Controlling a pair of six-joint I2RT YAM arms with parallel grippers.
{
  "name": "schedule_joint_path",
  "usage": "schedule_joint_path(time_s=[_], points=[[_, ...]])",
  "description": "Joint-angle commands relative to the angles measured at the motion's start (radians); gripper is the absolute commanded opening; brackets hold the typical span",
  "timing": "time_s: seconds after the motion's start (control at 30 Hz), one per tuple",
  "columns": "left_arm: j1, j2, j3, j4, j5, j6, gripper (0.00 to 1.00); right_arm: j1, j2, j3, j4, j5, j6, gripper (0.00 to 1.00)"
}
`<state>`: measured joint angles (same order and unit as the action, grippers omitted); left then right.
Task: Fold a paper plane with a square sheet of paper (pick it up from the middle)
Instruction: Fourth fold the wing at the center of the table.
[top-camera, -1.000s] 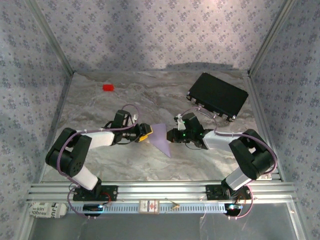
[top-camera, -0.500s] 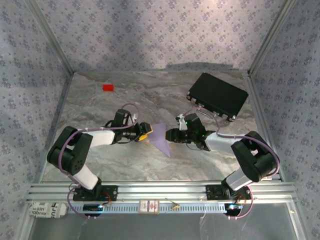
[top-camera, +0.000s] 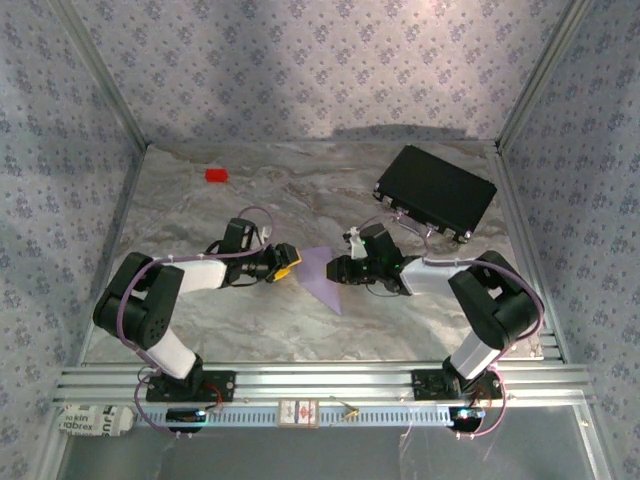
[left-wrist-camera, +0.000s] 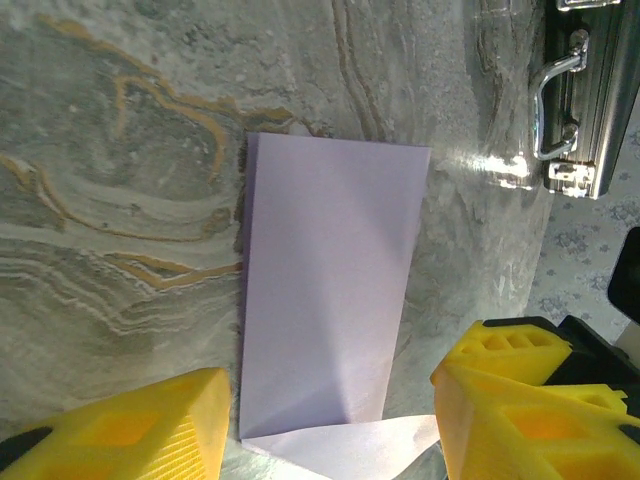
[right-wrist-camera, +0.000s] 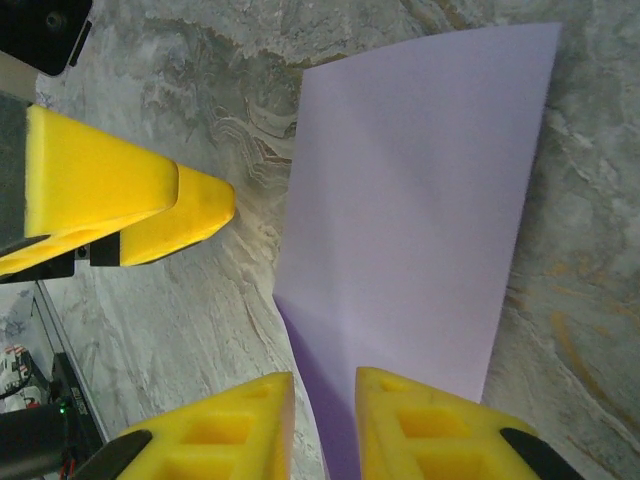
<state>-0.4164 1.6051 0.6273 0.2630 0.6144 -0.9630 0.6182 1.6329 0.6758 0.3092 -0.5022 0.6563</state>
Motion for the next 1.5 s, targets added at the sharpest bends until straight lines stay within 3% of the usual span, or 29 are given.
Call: schedule_joint_path(time_s=[0.0, 0.2, 0.9, 1.33, 1.47], points=[[0.008, -0.025, -0.015, 0.010, 0.027, -0.003, 0.56, 0.008, 0.016, 0.029, -0.039, -0.016, -0.020, 0.20], [0.013, -0.023, -0.019, 0.024, 0.042, -0.012, 0.56, -0.001, -0.013, 0.011, -0.029, -0.022, -0.020, 0.03], [0.015, -0.020, -0.003, 0.119, 0.087, -0.079, 0.65, -0.050, -0.097, -0.069, 0.068, -0.053, 0.020, 0.00], [0.000, 0.068, 0.058, 0.136, 0.136, -0.098, 0.61, -0.058, -0.107, -0.088, 0.092, -0.055, 0.030, 0.00], [-0.022, 0.111, 0.080, 0.178, 0.148, -0.125, 0.56, -0.061, -0.110, -0.091, 0.093, -0.058, 0.030, 0.00]])
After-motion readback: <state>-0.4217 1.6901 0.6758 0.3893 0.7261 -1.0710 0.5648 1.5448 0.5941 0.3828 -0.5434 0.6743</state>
